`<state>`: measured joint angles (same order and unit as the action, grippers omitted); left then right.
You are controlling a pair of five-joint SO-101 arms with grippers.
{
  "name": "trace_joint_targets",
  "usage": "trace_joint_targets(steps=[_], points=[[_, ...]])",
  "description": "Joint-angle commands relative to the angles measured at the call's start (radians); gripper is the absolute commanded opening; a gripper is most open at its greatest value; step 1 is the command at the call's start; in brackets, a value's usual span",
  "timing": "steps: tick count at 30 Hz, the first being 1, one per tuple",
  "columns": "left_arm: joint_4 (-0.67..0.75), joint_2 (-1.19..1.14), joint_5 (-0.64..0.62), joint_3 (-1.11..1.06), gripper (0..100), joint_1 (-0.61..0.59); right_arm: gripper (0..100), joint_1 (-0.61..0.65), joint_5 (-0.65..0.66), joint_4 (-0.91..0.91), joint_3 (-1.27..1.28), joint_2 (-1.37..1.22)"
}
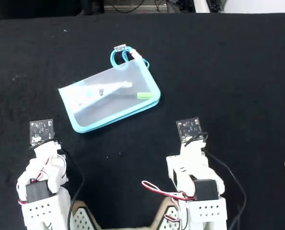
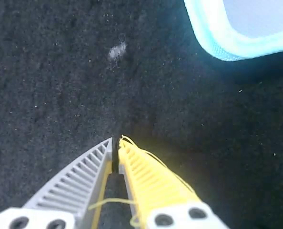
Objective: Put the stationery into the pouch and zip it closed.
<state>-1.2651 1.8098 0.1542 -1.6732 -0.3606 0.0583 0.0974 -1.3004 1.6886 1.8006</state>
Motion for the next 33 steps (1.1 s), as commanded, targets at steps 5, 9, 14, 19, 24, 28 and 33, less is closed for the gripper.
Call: trace_joint_targets(steps=[5, 9, 14, 19, 24, 28, 33], points=[[-0.005, 0.014, 0.003, -0.025, 3, 0.077, 1.2, -0.012, -0.009, -0.009, -0.004, 0.096], [-0.005, 0.014, 0.003, -0.025, 3, 0.208, 1.2, -0.012, -0.009, -0.009, -0.004, 0.096], [-0.005, 0.014, 0.003, -0.025, 3, 0.292, 1.2, -0.012, -0.009, -0.009, -0.004, 0.096], [-0.005, 0.009, 0.003, -0.025, 3, 0.297, 1.2, -0.011, -0.009, -0.009, -0.004, 0.096], [-0.005, 0.009, 0.003, -0.025, 3, 0.294, 1.2, -0.011, -0.009, -0.009, -0.004, 0.096], [-0.005, 0.009, 0.003, -0.025, 3, 0.294, 1.2, -0.011, -0.009, -0.009, -0.004, 0.096], [-0.005, 0.009, 0.003, -0.025, 3, 0.294, 1.2, -0.011, -0.009, -0.009, -0.004, 0.096]])
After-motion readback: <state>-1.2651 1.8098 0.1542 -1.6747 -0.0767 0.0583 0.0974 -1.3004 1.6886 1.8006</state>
